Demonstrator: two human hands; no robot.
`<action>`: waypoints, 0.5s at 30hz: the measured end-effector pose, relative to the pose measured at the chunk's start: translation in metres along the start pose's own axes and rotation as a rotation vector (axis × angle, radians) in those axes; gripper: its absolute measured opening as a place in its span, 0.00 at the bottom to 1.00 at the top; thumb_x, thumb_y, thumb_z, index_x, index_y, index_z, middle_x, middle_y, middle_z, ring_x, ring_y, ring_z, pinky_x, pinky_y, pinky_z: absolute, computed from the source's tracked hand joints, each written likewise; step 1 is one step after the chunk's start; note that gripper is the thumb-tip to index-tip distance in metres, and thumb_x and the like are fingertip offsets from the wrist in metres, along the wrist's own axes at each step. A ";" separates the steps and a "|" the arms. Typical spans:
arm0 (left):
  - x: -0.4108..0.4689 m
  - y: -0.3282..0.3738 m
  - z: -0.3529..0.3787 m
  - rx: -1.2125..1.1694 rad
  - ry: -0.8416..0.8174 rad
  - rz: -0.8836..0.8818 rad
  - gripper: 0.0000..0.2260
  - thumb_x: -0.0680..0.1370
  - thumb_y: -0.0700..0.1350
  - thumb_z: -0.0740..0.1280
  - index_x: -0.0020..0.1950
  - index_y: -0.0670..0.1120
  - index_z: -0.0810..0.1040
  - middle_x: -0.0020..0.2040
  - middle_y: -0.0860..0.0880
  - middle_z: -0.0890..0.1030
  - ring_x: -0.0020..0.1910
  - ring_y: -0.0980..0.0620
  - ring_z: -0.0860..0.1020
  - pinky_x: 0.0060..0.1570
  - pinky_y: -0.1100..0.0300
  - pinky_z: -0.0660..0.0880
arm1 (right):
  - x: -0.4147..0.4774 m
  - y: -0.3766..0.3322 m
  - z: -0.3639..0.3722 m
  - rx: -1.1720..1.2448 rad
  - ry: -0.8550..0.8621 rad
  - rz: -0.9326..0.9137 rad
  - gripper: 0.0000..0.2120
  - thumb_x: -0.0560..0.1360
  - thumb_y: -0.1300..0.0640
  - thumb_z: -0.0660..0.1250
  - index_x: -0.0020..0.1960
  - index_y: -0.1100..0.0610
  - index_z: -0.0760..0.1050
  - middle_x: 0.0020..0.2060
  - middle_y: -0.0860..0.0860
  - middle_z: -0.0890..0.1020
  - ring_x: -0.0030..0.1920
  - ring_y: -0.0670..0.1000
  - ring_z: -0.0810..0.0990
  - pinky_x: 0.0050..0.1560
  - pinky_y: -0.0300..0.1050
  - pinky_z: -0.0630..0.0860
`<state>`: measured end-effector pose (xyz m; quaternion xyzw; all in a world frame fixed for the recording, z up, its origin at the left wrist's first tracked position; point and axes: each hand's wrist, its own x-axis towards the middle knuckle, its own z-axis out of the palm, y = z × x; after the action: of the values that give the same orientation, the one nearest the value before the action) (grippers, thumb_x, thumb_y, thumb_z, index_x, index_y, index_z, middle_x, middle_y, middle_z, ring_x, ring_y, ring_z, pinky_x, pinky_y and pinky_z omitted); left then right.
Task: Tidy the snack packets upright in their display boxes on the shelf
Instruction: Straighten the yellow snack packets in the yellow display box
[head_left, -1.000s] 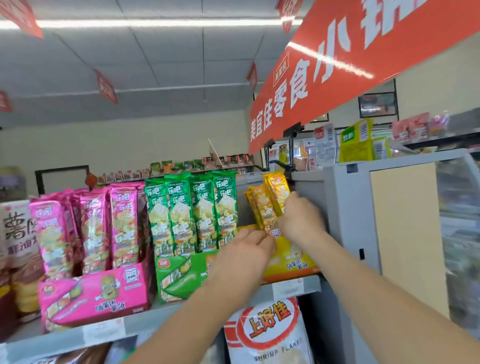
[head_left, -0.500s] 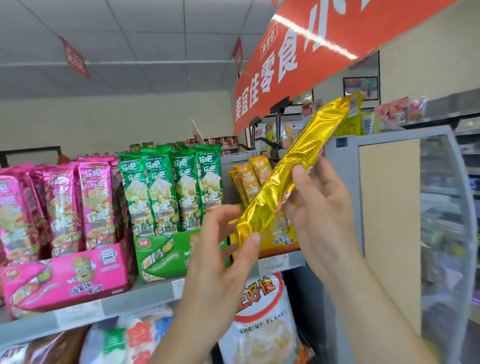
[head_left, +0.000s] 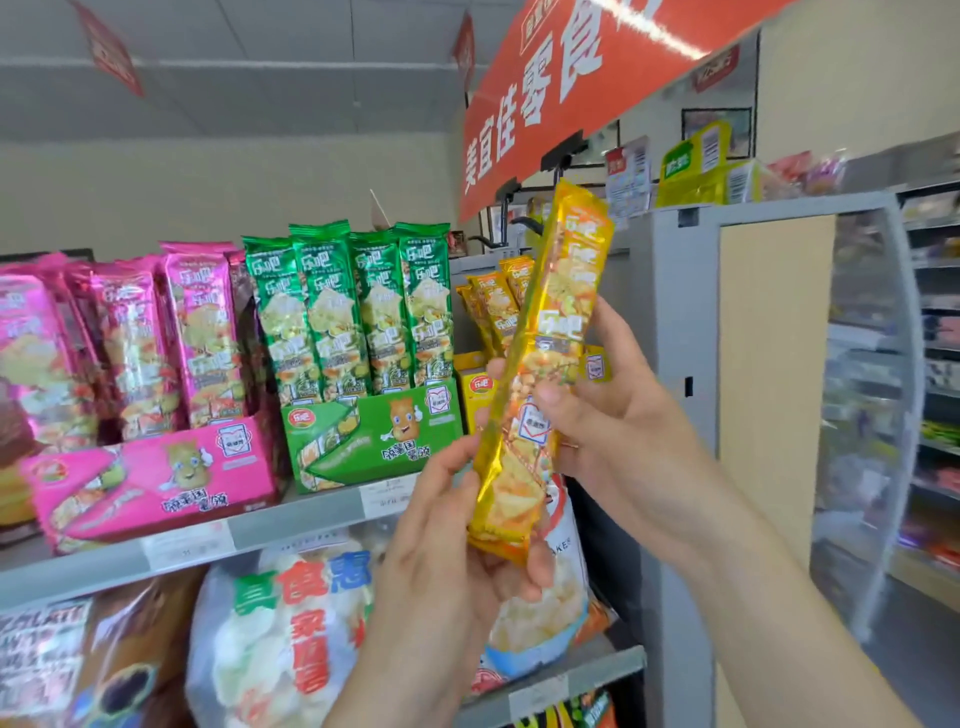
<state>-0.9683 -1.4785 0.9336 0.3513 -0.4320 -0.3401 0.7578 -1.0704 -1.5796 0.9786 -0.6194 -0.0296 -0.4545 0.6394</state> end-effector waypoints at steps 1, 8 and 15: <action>-0.002 0.000 0.001 -0.059 -0.016 -0.047 0.12 0.75 0.50 0.63 0.56 0.48 0.79 0.34 0.37 0.78 0.23 0.45 0.73 0.21 0.61 0.70 | -0.002 0.002 0.000 -0.017 0.003 -0.019 0.38 0.70 0.61 0.69 0.75 0.43 0.60 0.57 0.62 0.82 0.54 0.61 0.82 0.51 0.57 0.80; -0.011 -0.012 -0.003 0.153 -0.091 -0.021 0.22 0.72 0.65 0.64 0.55 0.50 0.81 0.40 0.36 0.83 0.32 0.42 0.81 0.31 0.58 0.76 | -0.020 0.009 0.001 -0.087 0.115 -0.121 0.39 0.67 0.60 0.73 0.73 0.45 0.63 0.52 0.59 0.85 0.48 0.55 0.85 0.46 0.47 0.82; -0.019 -0.024 0.004 0.338 -0.076 0.051 0.21 0.76 0.64 0.60 0.48 0.49 0.82 0.37 0.41 0.82 0.32 0.50 0.79 0.33 0.61 0.75 | -0.035 0.008 0.001 -0.137 -0.048 -0.034 0.26 0.73 0.46 0.66 0.69 0.48 0.66 0.55 0.54 0.84 0.43 0.65 0.81 0.23 0.44 0.76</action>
<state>-0.9847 -1.4765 0.9078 0.4496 -0.5203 -0.2563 0.6793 -1.0854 -1.5610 0.9521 -0.6719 -0.0239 -0.4513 0.5868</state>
